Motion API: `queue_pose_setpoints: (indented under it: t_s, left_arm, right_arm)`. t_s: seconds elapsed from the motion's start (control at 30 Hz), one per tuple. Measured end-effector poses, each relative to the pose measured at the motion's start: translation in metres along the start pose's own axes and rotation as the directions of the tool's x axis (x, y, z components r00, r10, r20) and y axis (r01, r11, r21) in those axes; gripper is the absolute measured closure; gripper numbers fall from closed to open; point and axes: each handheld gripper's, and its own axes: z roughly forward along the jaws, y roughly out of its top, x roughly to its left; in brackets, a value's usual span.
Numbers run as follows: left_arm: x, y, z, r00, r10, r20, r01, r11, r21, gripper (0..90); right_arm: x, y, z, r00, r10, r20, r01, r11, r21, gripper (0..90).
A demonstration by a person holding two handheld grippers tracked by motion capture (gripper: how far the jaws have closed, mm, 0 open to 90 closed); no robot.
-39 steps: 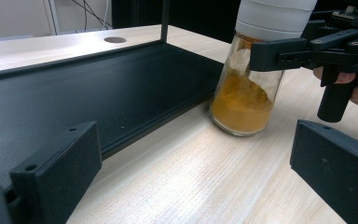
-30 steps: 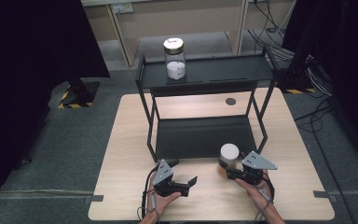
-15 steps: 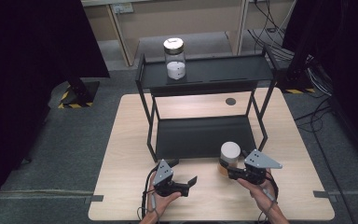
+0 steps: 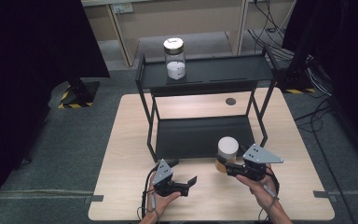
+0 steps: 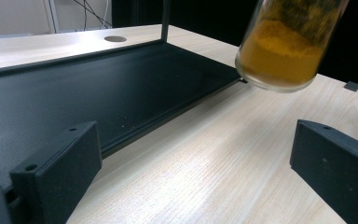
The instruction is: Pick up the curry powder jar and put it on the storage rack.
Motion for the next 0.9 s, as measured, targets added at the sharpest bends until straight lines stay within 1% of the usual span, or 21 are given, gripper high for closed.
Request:
queue_pose_setpoints:
  t_s: [0.2, 0.43, 0.53, 0.67, 0.9]
  left_arm:
    - [0.000, 0.000, 0.000, 1.0000, -0.003, 0.000, 0.003, 1.0000, 0.000, 1.4]
    - [0.001, 0.000, 0.000, 0.9999, -0.010, 0.003, 0.010, 1.0000, 0.001, 1.5]
    - [0.001, 0.000, 0.001, 0.9999, -0.011, 0.004, 0.011, 0.9999, 0.002, 1.5]
    - [0.002, -0.001, 0.001, 0.9999, -0.014, 0.008, 0.014, 0.9999, 0.003, 1.5]
    - [0.002, -0.001, 0.001, 0.9999, -0.014, 0.008, 0.014, 0.9999, 0.001, 1.4]
  right_arm:
    - [-0.001, 0.008, -0.003, 1.0000, -0.006, 0.003, 0.006, 1.000, -0.006, 35.4]
    - [-0.004, 0.019, -0.005, 0.9999, -0.012, 0.000, 0.012, 1.000, 0.001, 35.4]
    - [-0.005, 0.026, -0.006, 0.9999, -0.014, -0.001, 0.014, 1.000, 0.006, 35.4]
    - [-0.007, 0.035, -0.008, 1.0000, -0.006, -0.008, 0.006, 1.000, -0.005, 35.4]
    - [-0.009, 0.056, -0.011, 0.9996, -0.026, -0.006, 0.026, 1.000, -0.014, 35.4]
